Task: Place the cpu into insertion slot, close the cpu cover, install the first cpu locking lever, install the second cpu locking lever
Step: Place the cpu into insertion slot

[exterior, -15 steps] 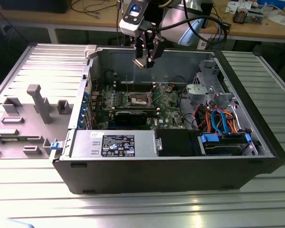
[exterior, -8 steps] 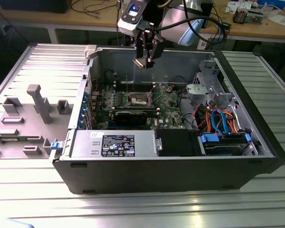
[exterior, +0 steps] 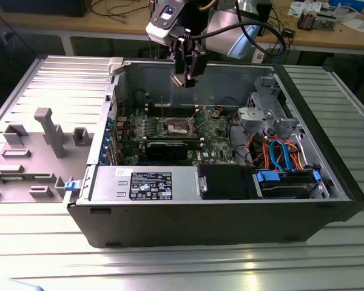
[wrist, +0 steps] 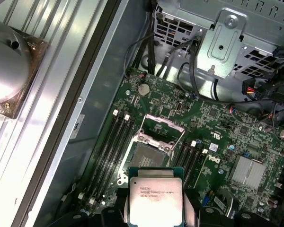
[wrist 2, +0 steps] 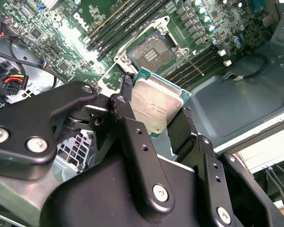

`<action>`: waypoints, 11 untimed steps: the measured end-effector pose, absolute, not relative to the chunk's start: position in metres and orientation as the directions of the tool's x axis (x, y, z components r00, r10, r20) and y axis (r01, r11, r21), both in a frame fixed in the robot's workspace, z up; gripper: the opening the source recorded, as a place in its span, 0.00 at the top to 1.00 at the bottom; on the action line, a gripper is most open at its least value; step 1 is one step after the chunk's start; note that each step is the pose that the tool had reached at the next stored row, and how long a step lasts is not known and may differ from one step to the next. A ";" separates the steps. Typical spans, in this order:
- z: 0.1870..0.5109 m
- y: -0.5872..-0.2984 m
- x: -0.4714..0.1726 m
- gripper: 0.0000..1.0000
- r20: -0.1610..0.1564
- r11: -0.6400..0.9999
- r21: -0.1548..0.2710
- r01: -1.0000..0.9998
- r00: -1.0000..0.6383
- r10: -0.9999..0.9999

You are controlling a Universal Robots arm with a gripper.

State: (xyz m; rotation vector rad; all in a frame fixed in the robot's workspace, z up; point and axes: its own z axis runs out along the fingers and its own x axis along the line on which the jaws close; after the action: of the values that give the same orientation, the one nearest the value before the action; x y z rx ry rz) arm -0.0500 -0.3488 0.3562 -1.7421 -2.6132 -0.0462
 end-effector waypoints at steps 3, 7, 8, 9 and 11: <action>0.356 -0.349 -0.050 0.45 0.017 0.384 0.024 0.923 -0.385 0.923; 0.356 -0.349 -0.050 0.45 0.017 0.384 0.024 0.923 -0.384 0.923; 0.356 -0.349 -0.050 0.45 0.017 0.384 0.024 0.923 -0.384 0.923; 0.356 -0.349 -0.050 0.45 0.017 0.384 0.024 0.923 -0.384 0.923; 0.356 -0.349 -0.050 0.45 0.017 0.382 0.024 0.924 -0.383 0.924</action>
State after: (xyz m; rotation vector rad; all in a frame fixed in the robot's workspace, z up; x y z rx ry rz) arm -0.0500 -0.3488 0.3562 -1.7449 -2.6114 -0.0462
